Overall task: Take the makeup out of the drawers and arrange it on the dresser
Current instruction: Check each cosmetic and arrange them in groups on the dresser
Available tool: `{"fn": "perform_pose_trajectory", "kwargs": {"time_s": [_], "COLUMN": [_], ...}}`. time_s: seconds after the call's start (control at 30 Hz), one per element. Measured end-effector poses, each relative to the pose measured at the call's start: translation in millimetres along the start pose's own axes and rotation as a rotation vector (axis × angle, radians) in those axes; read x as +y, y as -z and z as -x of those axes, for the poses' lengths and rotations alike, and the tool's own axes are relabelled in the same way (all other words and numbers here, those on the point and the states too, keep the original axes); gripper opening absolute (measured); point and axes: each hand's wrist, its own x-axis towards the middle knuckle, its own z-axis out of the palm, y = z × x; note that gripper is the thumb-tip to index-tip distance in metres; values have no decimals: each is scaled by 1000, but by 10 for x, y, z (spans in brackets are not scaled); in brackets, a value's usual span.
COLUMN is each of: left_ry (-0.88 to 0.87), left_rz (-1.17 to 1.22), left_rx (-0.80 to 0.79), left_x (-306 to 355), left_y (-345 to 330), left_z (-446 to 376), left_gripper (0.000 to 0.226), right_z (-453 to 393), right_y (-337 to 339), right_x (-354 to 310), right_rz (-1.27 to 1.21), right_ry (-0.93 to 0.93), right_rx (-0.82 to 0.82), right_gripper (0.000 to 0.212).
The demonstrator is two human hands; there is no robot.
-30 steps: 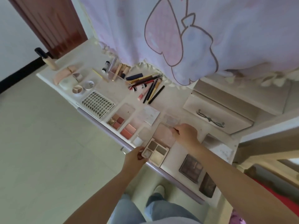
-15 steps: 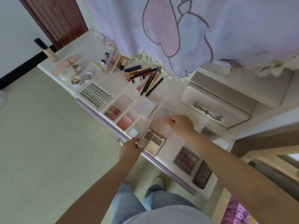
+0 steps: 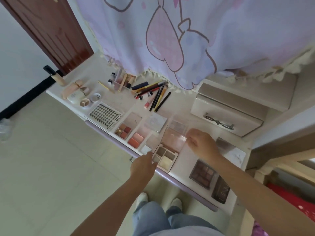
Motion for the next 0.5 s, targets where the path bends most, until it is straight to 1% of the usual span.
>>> {"fn": "perform_pose_trajectory", "kwargs": {"time_s": [0.03,0.07,0.13,0.17,0.23,0.3,0.37,0.43,0.5], "left_ry": [-54,-113,-224,-267,-332,-374,-407,-447,-474], "left_rz": [-46,-77,-106,-110,-131,-139,-125,-105,-57], "left_rx": [20,40,61,67,76,64,39,23,-33], "left_x": [22,54,140,180,252,298,304,281,255], "left_y": [34,55,73,70,55,23,15,37,111], "left_z": [-11,-22,-53,-74,-116,-149,-161,-168,-163], "left_gripper": [34,32,32,31,30,30,31,32,33], "right_z": [137,281,562,682,848,914,898,856,823], "right_y": [19,16,-27,-60,-153,-255,-315,-327,-304], "right_x": [35,74,131,127,101,91,73,45,9], "right_rz": [95,221,436,483,528,569,588,568,501], "right_ry": [4,-22,-128,-173,-223,-254,-277,-284,-278], "right_rx": [-40,-112,-270,-320,-373,-397,-396,-383,-389], "right_gripper": [32,39,63,74,86,87,83,77,75]}}
